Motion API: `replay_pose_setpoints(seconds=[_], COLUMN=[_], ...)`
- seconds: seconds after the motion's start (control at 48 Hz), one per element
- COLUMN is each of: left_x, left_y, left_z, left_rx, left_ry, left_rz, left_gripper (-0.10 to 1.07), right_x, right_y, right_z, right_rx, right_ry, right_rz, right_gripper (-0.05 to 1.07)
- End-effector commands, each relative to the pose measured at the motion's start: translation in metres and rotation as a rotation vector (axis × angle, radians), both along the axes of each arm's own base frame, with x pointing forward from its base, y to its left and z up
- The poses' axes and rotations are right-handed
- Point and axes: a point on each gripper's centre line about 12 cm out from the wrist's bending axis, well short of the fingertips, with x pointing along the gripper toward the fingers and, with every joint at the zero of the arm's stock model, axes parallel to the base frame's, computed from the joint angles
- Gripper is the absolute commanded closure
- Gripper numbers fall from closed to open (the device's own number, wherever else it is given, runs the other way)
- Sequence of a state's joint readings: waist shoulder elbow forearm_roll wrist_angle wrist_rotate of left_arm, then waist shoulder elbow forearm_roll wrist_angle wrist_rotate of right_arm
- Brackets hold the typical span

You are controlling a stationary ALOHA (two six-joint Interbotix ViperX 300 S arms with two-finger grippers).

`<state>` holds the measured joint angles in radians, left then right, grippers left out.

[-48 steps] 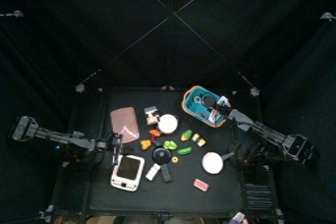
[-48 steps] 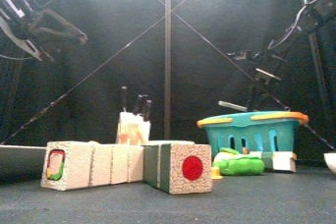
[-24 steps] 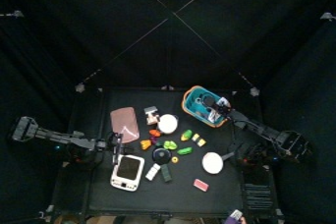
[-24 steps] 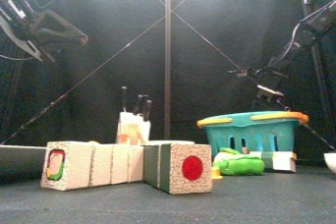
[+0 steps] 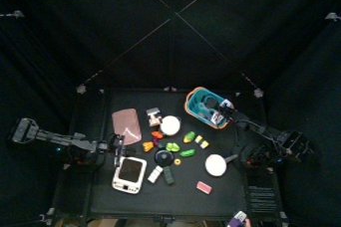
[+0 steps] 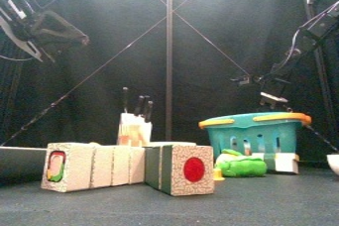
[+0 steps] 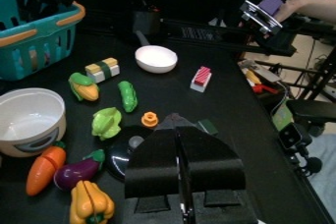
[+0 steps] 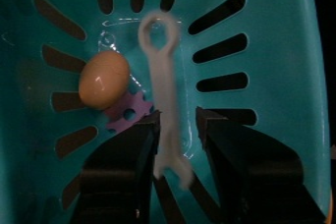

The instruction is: Place wrench in basket

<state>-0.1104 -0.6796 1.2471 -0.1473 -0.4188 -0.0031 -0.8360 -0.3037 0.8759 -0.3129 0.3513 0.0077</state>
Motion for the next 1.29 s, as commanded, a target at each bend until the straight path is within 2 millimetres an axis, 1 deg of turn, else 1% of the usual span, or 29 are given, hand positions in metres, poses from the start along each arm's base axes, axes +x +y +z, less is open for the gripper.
replay_pose_setpoints(seconds=[0.0, 1.271], left_x=[0.0026, 0.0028], left_y=[-0.0002, -0.0001], left_z=[0.0064, 0.0068], left_rx=[0.001, -0.003], left_ry=[-0.025, -0.024], left_rz=[0.000, 0.002], left_gripper=[0.94, 0.94], right_x=[-0.0012, 0.0012], right_y=[-0.0035, -0.0015], right_z=[0.0056, 0.0056], right_rx=[-0.015, -0.015], right_ry=[-0.018, -0.017], right_rz=[-0.012, 0.000], right_gripper=[0.27, 0.26])
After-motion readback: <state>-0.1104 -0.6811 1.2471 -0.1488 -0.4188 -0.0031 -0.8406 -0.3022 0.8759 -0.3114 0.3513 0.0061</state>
